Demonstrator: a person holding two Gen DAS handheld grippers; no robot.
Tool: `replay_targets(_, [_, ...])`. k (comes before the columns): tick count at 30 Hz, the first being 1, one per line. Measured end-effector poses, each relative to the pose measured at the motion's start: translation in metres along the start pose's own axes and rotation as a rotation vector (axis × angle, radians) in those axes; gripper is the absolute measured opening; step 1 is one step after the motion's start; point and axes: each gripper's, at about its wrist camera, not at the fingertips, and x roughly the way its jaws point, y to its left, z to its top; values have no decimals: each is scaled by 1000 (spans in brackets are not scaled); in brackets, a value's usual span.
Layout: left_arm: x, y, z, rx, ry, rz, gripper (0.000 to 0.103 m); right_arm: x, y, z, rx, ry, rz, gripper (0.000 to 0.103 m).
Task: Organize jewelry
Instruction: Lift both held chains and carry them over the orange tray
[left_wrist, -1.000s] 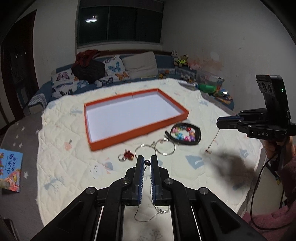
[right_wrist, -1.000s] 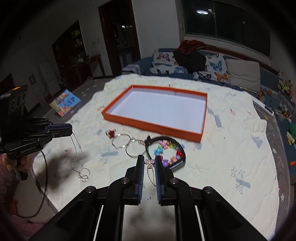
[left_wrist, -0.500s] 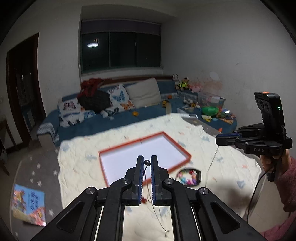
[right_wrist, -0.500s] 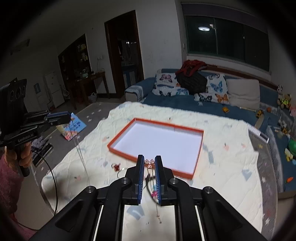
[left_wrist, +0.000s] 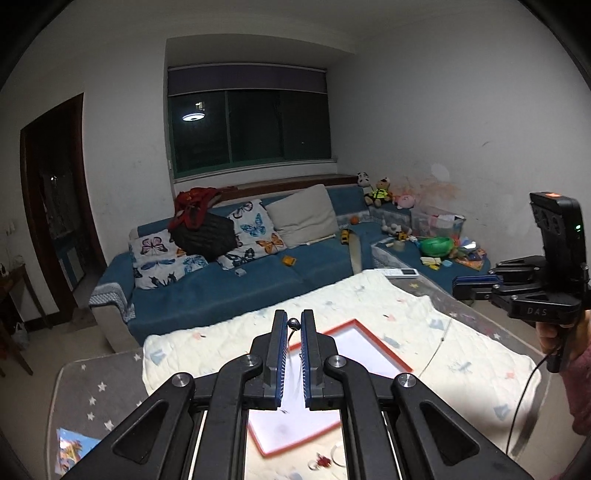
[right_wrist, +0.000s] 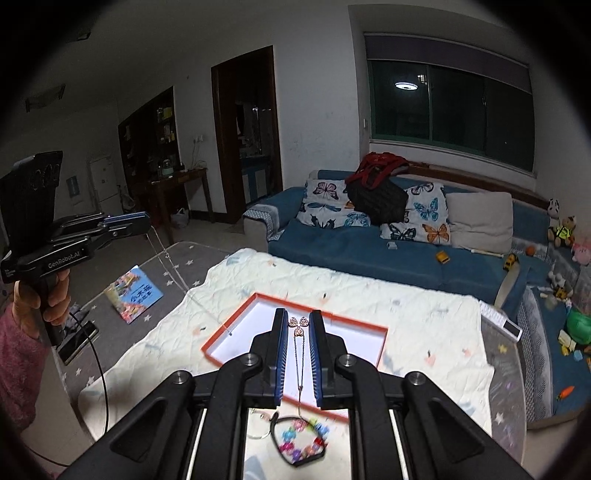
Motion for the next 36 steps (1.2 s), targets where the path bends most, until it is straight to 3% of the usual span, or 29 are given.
replay_targets(10, [60, 25, -1, -35, 82, 0, 7, 33, -13, 5, -9, 46, -47, 14])
replay_targets(26, [73, 28, -13, -29, 90, 6, 7, 47, -24, 6, -5, 67, -80, 14])
replay_targets(36, [94, 34, -38, -52, 140, -6, 7, 69, -39, -17, 24, 148, -112, 14])
